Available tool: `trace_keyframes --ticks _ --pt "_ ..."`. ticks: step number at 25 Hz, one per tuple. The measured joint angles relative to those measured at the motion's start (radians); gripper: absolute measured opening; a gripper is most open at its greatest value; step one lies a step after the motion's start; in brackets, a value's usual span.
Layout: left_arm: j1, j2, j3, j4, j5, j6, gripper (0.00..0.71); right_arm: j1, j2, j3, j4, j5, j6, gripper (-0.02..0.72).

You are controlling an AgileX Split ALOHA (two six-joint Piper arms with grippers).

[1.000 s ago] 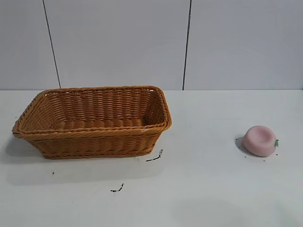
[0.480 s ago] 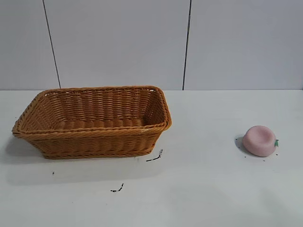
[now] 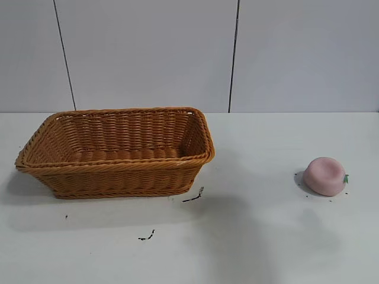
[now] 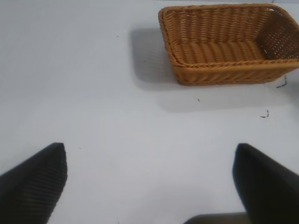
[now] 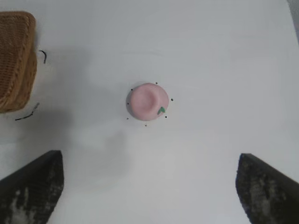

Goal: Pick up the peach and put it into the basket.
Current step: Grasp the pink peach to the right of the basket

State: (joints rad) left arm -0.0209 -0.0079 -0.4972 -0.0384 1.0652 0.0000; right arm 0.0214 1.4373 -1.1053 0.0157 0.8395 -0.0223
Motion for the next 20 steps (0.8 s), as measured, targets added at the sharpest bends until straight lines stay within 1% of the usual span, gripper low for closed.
trace_keyframes --ticks 4,8,13,20 --pt "0.0 0.0 0.0 0.0 0.0 0.0 0.693 0.0 0.219 -0.147 0.0 0.077 -0.007 0.695" --pt "0.0 0.0 0.0 0.0 0.0 0.0 0.693 0.0 0.374 -0.232 0.0 0.096 -0.014 0.695" --pt "0.0 0.0 0.0 0.0 0.0 0.0 0.693 0.0 0.502 -0.242 0.002 0.06 -0.021 0.695" --pt "0.0 0.0 0.0 0.0 0.0 0.0 0.693 0.0 0.595 -0.244 0.006 -0.039 -0.026 0.695"
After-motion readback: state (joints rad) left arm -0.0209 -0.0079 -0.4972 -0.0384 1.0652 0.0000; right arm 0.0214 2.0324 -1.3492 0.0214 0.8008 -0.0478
